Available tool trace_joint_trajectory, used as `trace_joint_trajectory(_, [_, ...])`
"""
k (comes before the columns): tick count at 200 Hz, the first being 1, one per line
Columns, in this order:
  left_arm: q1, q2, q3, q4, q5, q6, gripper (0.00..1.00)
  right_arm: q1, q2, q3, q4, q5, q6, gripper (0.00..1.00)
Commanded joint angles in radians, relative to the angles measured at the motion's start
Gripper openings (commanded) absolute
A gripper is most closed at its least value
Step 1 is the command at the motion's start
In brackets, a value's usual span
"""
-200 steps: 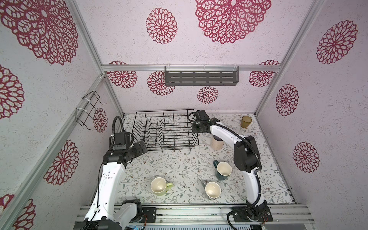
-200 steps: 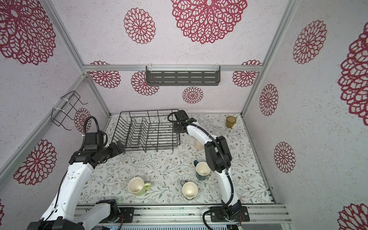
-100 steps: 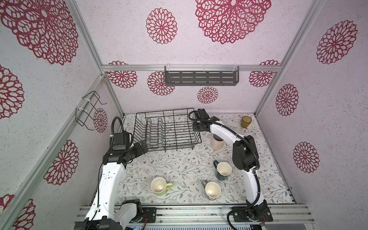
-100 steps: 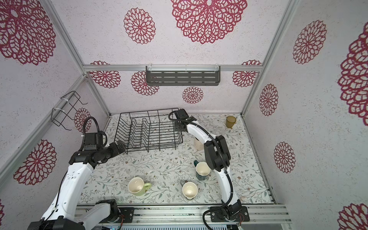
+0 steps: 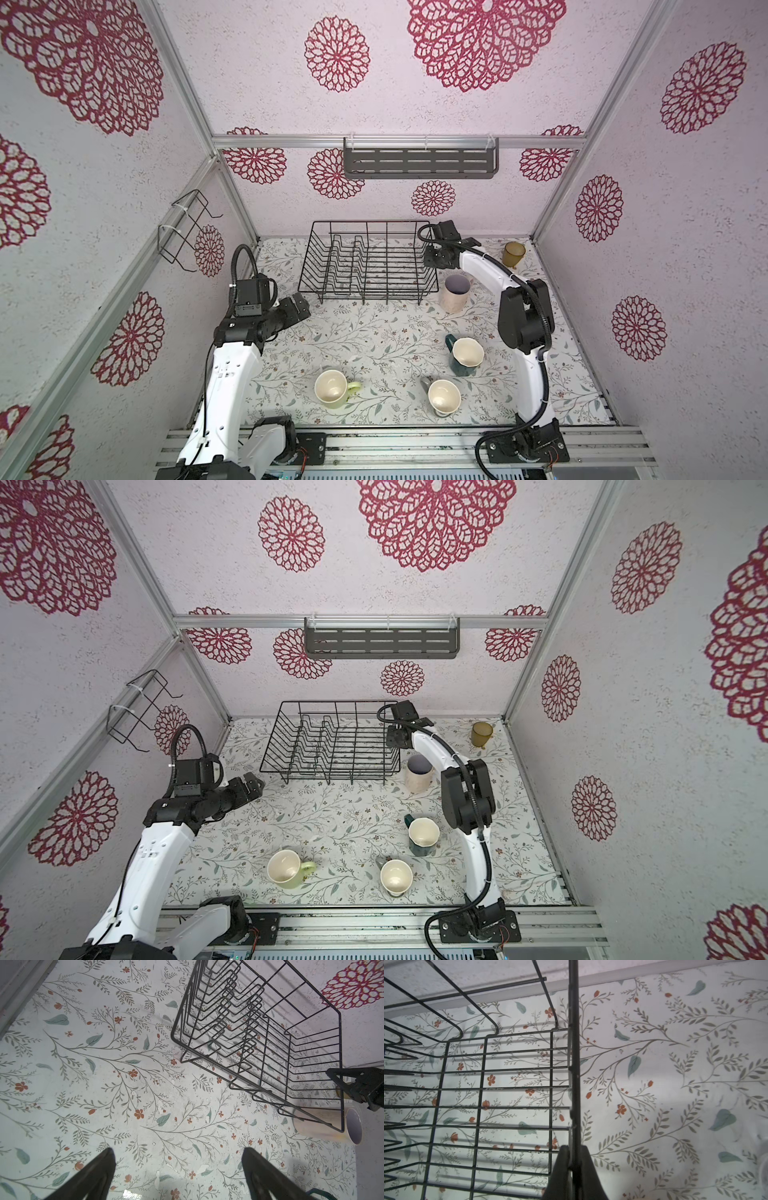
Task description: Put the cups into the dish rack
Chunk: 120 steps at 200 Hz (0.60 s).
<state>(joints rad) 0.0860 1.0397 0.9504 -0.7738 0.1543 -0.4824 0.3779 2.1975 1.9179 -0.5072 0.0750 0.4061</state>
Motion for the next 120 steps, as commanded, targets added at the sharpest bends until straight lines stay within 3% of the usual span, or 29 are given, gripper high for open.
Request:
trace_joint_trajectory(1, [0.009, -0.006, -0.006, 0.022, 0.020, 0.001, 0.99, -0.047, -0.076, 0.012, -0.050, 0.039, -0.072, 0.00])
trace_joint_trajectory(45, [0.009, 0.007, -0.004, 0.027, 0.027, -0.002, 0.99, -0.055, -0.064, 0.032, -0.113, 0.035, -0.164, 0.00])
trace_joint_trajectory(99, [0.009, 0.029, -0.007, 0.031, 0.039, -0.008, 0.99, -0.054, -0.099, 0.050, -0.160, -0.015, -0.181, 0.33])
trace_joint_trajectory(120, [0.009, 0.041, -0.007, 0.037, 0.049, -0.014, 0.99, -0.055, -0.149, 0.035, -0.173, -0.021, -0.176, 0.40])
